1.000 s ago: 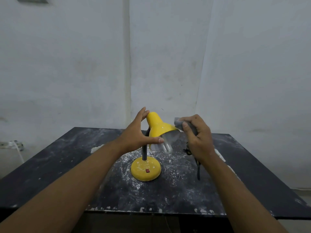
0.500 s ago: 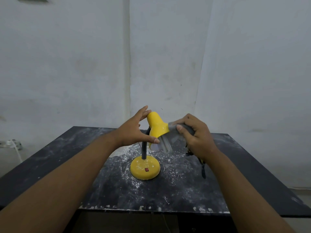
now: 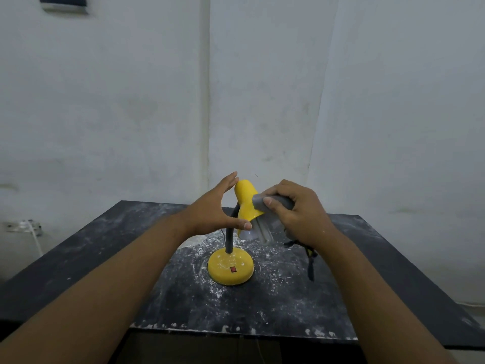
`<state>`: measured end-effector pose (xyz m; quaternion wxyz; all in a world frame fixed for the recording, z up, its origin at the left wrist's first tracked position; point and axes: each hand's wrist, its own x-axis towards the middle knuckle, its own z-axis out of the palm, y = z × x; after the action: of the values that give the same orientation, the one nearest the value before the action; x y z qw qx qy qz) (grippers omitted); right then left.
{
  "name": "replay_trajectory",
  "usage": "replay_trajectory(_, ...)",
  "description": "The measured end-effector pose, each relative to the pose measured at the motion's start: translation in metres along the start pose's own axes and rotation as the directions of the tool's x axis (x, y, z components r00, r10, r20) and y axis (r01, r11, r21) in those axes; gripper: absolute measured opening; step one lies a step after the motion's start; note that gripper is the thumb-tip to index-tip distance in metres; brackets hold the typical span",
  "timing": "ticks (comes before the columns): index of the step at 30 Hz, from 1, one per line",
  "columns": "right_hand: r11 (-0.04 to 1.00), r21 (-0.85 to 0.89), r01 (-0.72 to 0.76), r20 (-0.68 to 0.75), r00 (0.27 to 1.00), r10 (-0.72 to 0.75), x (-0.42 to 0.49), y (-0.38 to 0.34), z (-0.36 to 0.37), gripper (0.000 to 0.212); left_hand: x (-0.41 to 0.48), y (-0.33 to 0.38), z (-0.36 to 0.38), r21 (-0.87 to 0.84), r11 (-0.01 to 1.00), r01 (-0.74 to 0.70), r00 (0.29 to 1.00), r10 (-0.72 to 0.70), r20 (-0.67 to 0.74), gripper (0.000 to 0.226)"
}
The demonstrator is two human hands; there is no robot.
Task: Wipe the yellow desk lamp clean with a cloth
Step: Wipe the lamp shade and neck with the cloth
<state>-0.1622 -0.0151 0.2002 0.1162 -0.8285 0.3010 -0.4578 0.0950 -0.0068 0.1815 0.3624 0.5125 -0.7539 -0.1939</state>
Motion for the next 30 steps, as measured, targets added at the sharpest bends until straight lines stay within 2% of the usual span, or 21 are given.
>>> replay_trajectory(2,0.998,0.034,-0.044,-0.104,0.994,0.047,-0.002,-0.003,-0.002,0.012,-0.006,0.006,0.002,0.05,0.999,0.003,0.997,0.0,-0.073,0.129)
replay_trajectory(3,0.994,0.069,-0.088,-0.16,0.982,0.098,-0.001,-0.006,-0.003,0.008,-0.009,0.011,0.003,0.062,0.998,-0.002,0.988,0.011,-0.154,0.113)
replay_trajectory(5,0.969,0.151,-0.194,-0.256,0.94,0.228,0.003,-0.012,-0.005,0.001,-0.013,0.023,0.007,0.041,0.998,-0.053,0.927,0.064,-0.369,0.065)
replay_trajectory(7,0.931,0.246,-0.27,-0.324,0.883,0.341,0.009,-0.02,-0.007,0.01,-0.018,0.043,0.012,-0.025,0.992,-0.12,0.86,0.091,-0.503,0.029)
replay_trajectory(8,0.91,0.294,-0.292,-0.341,0.858,0.385,0.013,-0.023,-0.007,0.014,-0.022,0.054,0.014,-0.065,0.988,-0.142,0.858,0.091,-0.506,0.026)
replay_trajectory(10,0.874,0.38,-0.303,-0.348,0.828,0.439,0.021,-0.033,-0.004,0.019,-0.028,0.075,0.017,-0.129,0.975,-0.179,0.903,0.111,-0.415,0.03)
replay_trajectory(13,0.884,0.399,-0.244,-0.338,0.857,0.389,0.029,-0.048,0.004,0.016,-0.031,0.094,0.024,-0.318,0.931,-0.18,0.96,0.096,-0.263,0.035)
replay_trajectory(15,0.897,0.385,-0.216,-0.306,0.887,0.345,0.03,-0.057,0.008,0.016,-0.028,0.098,0.024,-0.379,0.915,-0.137,0.966,0.038,-0.257,0.038)
replay_trajectory(19,0.887,0.383,-0.256,-0.171,0.925,0.34,0.026,-0.058,0.017,0.032,-0.024,0.098,0.013,-0.258,0.966,-0.03,0.942,-0.059,-0.33,0.028)
replay_trajectory(22,0.854,0.438,-0.28,-0.048,0.942,0.334,0.022,-0.054,0.019,0.042,-0.018,0.088,0.008,-0.174,0.985,-0.023,0.941,-0.038,-0.336,0.016)
replay_trajectory(24,0.858,0.434,-0.275,-0.03,0.947,0.319,0.019,-0.051,0.018,0.046,-0.01,0.074,0.004,-0.05,0.999,0.016,0.911,-0.035,-0.412,0.024)
replay_trajectory(26,0.911,0.323,-0.256,-0.062,0.955,0.291,0.011,-0.046,0.02,0.045,-0.004,0.06,-0.001,0.008,0.998,0.058,0.884,-0.048,-0.466,0.044)
replay_trajectory(28,0.963,0.097,-0.25,-0.094,0.961,0.259,0.004,-0.036,0.025,0.045,0.004,0.047,-0.004,0.075,0.995,0.062,0.891,-0.021,-0.454,0.045)
replay_trajectory(30,0.962,-0.057,-0.268,-0.073,0.962,0.264,-0.001,-0.026,0.03,0.047,0.012,0.036,-0.005,0.155,0.988,0.023,0.914,0.042,-0.405,0.046)
